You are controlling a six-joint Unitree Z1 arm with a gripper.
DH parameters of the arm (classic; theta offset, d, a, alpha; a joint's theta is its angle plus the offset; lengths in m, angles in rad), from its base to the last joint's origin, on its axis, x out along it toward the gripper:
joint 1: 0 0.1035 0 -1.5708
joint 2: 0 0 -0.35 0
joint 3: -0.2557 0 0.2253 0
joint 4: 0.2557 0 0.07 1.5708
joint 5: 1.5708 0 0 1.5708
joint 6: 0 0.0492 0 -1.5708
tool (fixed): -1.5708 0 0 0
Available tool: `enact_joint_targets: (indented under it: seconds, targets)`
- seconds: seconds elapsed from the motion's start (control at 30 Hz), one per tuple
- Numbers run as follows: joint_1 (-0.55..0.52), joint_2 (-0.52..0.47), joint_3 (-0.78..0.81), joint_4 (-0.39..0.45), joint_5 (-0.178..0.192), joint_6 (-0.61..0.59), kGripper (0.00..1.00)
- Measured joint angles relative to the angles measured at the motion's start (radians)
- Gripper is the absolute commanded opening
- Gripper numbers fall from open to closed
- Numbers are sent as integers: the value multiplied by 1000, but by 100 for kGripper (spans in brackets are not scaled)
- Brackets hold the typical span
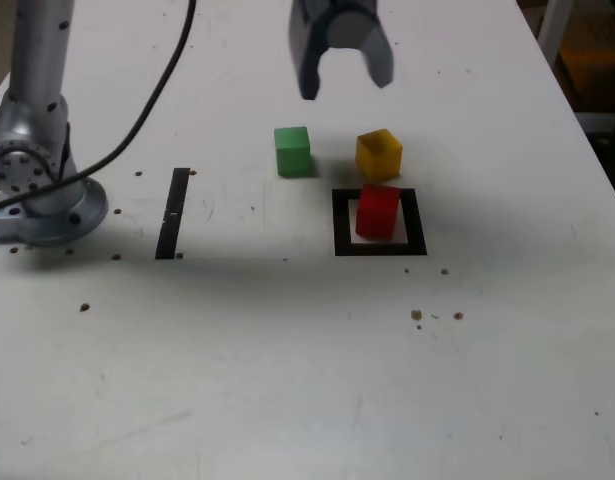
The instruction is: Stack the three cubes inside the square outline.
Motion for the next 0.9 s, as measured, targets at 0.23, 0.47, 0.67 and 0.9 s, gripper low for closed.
enact_joint_targets:
  seconds: [0.23,0.47,0.67,0.9]
  targets:
    - [-18,74,-68,9,-18,-15,71]
    - [-20,134,-75,9,-38,-28,71]
    - [-20,164,-72,9,-57,-29,71]
    - [-20,202,-87,9,-71,-29,71]
